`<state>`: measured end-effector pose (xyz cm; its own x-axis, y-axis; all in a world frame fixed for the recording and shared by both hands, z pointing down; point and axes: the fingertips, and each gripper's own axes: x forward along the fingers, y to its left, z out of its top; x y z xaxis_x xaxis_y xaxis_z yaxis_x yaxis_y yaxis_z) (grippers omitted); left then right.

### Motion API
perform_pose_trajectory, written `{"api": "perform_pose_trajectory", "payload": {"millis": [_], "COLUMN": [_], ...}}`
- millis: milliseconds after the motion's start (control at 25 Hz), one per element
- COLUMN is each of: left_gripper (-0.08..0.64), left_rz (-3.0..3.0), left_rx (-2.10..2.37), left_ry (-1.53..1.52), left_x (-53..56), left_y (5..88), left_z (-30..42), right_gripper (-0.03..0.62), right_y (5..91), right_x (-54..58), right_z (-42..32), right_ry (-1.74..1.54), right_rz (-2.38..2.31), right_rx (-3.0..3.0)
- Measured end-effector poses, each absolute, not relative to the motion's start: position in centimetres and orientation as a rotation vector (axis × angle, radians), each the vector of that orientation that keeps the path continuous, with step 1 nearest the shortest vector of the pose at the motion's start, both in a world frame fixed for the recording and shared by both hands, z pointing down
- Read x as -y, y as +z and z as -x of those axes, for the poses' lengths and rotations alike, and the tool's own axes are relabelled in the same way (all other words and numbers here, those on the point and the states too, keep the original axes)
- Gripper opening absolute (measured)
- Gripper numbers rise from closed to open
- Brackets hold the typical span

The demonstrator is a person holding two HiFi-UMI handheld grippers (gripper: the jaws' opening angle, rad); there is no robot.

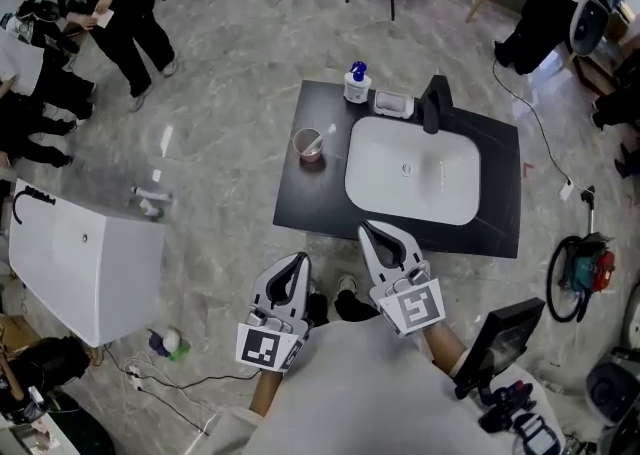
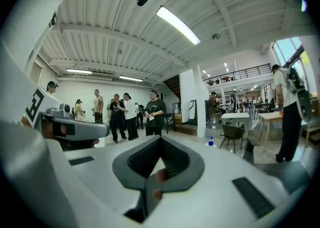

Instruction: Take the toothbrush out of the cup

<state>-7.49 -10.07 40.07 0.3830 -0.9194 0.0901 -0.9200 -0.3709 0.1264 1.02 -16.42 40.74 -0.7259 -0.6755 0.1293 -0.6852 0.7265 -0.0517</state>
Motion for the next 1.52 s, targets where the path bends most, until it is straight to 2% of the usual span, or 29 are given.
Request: {"api": "perform_pose_trajectory", "payload": {"millis": [1040, 1320, 1520], "left_gripper": [0.003, 0.003, 0.003], "left_rz": [-2.269, -2.319, -2.25], "left_rx": [1.513, 1.528, 1.511], "left_ry": [0.073, 0.085, 0.068], "left_x": [11.1, 11.1, 10.8], "left_y": [50.8, 50.8, 51.2], "left_z": [11.9, 12.5, 12.5], "right_gripper": [0.005, 0.009, 0.125], "right_y": [50.5, 51.6, 52.1], "right_x": [19.6, 20.0, 21.6], "right_z": [2.6, 3.9, 4.8], "right_ry": [0.314, 0.33, 0.313], "right_rz": [-1.297, -1.235, -1.221], "right_rx": [2.734, 2.769, 2.789]}}
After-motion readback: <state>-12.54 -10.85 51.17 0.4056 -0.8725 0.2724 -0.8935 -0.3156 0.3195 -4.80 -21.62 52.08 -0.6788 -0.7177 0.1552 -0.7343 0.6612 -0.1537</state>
